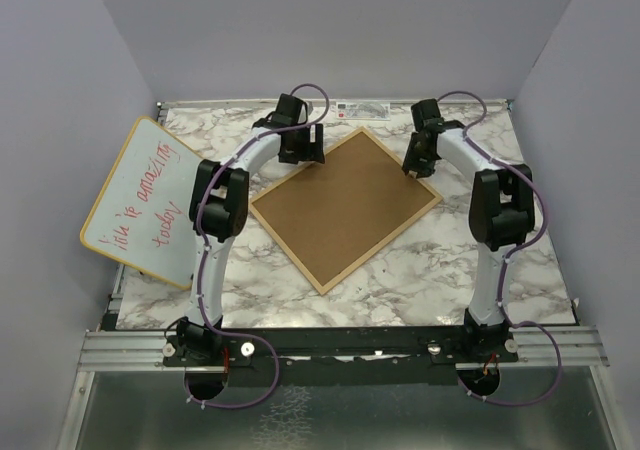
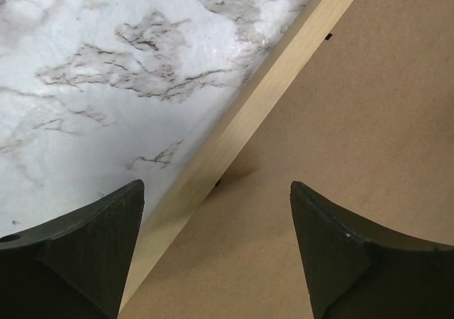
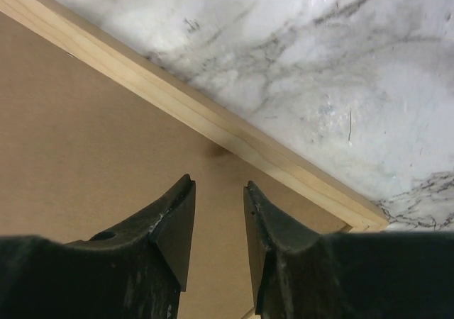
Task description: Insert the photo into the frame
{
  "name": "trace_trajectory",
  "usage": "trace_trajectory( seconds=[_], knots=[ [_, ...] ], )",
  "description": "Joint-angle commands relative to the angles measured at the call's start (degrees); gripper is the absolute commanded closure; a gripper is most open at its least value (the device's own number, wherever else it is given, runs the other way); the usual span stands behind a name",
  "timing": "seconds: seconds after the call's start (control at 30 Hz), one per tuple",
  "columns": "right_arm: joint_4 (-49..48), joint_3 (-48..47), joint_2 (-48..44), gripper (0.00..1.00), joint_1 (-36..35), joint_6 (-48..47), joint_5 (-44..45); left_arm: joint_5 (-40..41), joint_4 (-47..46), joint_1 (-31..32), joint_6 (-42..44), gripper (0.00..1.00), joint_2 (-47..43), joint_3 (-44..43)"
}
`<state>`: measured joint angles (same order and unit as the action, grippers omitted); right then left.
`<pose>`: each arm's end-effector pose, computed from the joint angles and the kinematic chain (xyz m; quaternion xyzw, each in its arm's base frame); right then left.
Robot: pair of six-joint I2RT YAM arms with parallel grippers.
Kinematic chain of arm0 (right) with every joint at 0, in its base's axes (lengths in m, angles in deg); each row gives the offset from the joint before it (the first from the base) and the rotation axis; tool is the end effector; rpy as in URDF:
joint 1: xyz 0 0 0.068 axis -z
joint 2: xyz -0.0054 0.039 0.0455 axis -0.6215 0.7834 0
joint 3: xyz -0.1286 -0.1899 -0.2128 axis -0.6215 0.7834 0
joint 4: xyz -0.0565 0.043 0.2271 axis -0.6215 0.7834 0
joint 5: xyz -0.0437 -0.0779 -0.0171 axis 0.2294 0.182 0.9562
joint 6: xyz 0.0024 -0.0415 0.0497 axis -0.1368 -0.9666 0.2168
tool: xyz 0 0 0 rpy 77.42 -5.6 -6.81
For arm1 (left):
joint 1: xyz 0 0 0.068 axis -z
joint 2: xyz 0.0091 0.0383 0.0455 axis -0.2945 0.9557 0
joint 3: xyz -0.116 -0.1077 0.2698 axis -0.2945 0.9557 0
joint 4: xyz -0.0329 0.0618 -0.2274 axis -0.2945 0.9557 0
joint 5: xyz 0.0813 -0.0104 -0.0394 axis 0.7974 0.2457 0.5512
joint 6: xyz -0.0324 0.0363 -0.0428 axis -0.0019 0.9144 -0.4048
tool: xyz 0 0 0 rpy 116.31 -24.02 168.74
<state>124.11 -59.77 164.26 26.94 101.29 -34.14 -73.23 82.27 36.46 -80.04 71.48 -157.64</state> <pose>0.4408 0.0823 0.2248 0.1603 0.9619 0.0074 0.2215 0.4979 -0.1860 0.2078 0.0572 0.9408 -0.1942 0.2717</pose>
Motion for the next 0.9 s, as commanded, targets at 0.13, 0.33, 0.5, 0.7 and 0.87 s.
trace_trajectory(
  seconds=[0.13,0.33,0.5,0.7,0.87],
  knots=[
    [-2.4,-8.4,2.9,0.56,0.9,-4.7,-2.6,4.5,1.5,-2.1,-1.8,0.11,-5.7,2.1],
    [-3.9,-9.7,4.8,0.48,0.9,-6.5,-5.4,6.5,1.5,-4.3,-1.4,0.06,-10.2,10.7],
    [-4.5,-6.1,3.1,0.48,0.8,-5.4,-13.5,0.7,1.7,-5.2,0.0,0.1,-10.9,14.3],
    [-7.5,1.5,-0.6,0.48,0.8,-1.3,-22.0,-3.0,1.4,-5.2,0.1,0.32,-10.5,18.2],
    [-8.1,5.8,-3.0,0.5,0.9,0.5,-25.4,-4.2,1.4,-5.0,-0.2,0.61,-11.5,20.9]
  ],
)
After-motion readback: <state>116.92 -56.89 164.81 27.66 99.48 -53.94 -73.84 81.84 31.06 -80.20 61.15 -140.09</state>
